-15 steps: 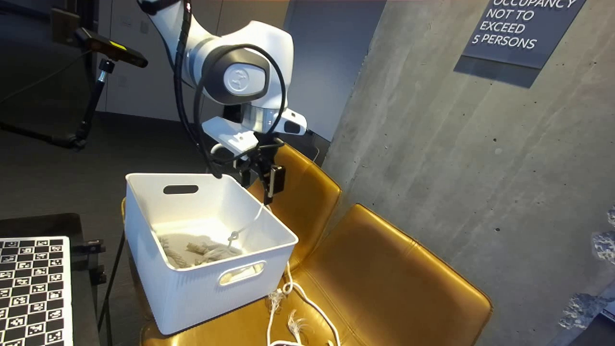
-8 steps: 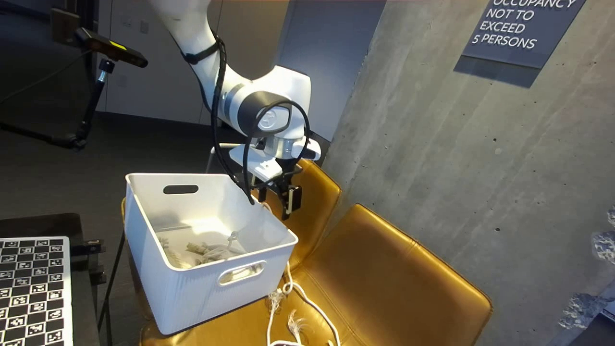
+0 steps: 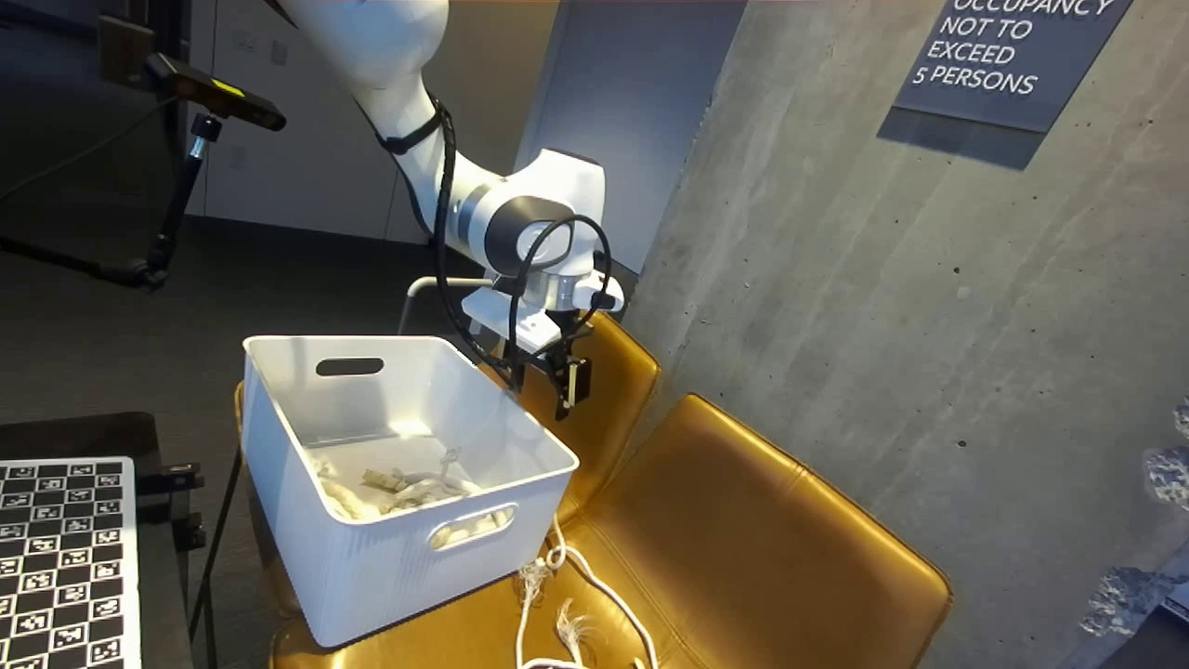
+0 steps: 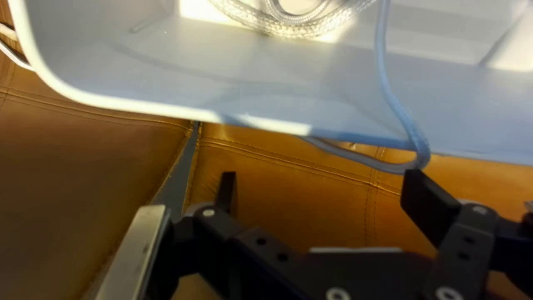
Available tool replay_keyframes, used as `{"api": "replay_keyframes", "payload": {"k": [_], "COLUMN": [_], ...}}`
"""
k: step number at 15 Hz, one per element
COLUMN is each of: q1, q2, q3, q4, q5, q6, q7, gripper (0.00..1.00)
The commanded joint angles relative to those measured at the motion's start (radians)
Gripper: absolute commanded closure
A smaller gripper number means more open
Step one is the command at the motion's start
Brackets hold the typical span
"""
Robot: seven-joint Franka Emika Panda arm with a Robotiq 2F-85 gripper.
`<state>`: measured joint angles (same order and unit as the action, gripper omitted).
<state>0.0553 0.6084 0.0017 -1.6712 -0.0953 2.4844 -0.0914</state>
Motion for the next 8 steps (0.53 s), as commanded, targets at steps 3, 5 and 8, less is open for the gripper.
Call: {"api": "replay_keyframes", "payload": {"k": [3,5,8], "q1": [0.028,0.031,0.038], "q2": [0.057,0.073,0.092], "q3": [-0.006,-0.005,-0.004], "q4": [0.120,0.136,0.142], "q5": [-0.025,-0.021,-0.022], "q6": [-0.070,-0.076,-0.079], "q7": [0.021,0.024,0.030], "gripper": [0.00,0.00,0.00]}}
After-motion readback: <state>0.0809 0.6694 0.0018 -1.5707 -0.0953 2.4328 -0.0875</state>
